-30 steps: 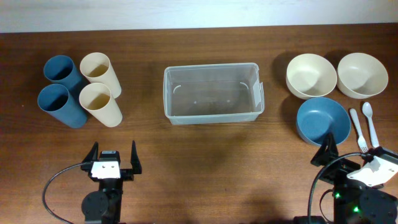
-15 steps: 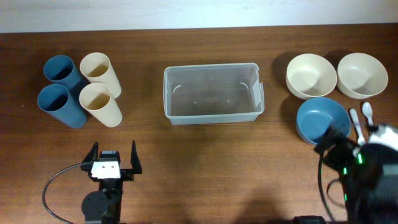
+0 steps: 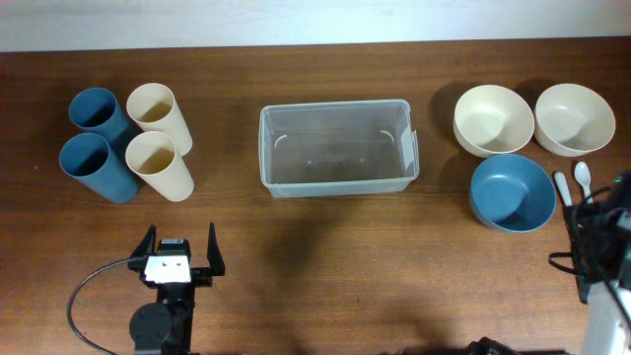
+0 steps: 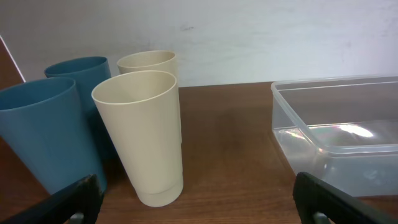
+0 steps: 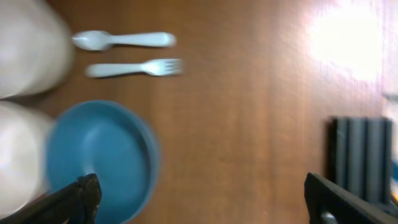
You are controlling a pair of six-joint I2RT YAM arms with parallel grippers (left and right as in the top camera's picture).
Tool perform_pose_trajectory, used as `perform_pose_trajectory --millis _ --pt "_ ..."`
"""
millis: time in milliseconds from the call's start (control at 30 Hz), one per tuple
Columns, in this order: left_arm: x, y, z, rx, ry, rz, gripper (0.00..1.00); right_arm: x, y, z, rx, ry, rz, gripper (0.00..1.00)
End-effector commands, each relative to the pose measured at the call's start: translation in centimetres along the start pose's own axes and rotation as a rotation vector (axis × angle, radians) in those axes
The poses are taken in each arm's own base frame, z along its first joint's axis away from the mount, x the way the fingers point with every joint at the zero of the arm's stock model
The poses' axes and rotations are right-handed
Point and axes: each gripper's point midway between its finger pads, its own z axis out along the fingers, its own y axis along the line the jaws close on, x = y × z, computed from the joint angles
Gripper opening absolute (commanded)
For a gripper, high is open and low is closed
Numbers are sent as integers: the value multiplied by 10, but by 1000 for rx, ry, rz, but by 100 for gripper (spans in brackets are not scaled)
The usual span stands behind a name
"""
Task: Pack container
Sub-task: 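Move the right gripper to the blue bowl's right rim, then grasp the blue bowl rim with the right gripper and lift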
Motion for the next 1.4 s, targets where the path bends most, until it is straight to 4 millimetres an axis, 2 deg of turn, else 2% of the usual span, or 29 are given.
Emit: perform_pose_trajectory --millis 0,33,167,300,333,367,533,833,1167,1367 --pt "1 -1 0 8 -2 12 99 5 -2 18 45 83 50 99" --pt "1 -1 0 8 -2 12 99 7 4 23 34 109 30 99" --pt "1 -1 0 8 -2 12 99 19 50 44 -127 222 -122 99" --pt "1 -1 0 8 -2 12 99 29 70 70 -147 304 -126 99" --pt "1 -1 0 8 -2 12 99 36 74 85 -135 341 -129 99" --pt "1 -1 0 8 -2 12 100 41 73 101 -103 369 -137 99" --pt "1 -1 0 8 -2 12 100 59 77 126 -105 457 -241 99" --pt "1 -1 0 8 -2 12 100 64 80 137 -127 471 -301 99" --pt "1 -1 0 8 -2 12 100 91 62 171 -151 464 -299 99" --pt "1 -1 0 8 -2 12 100 93 61 176 -174 447 -331 99"
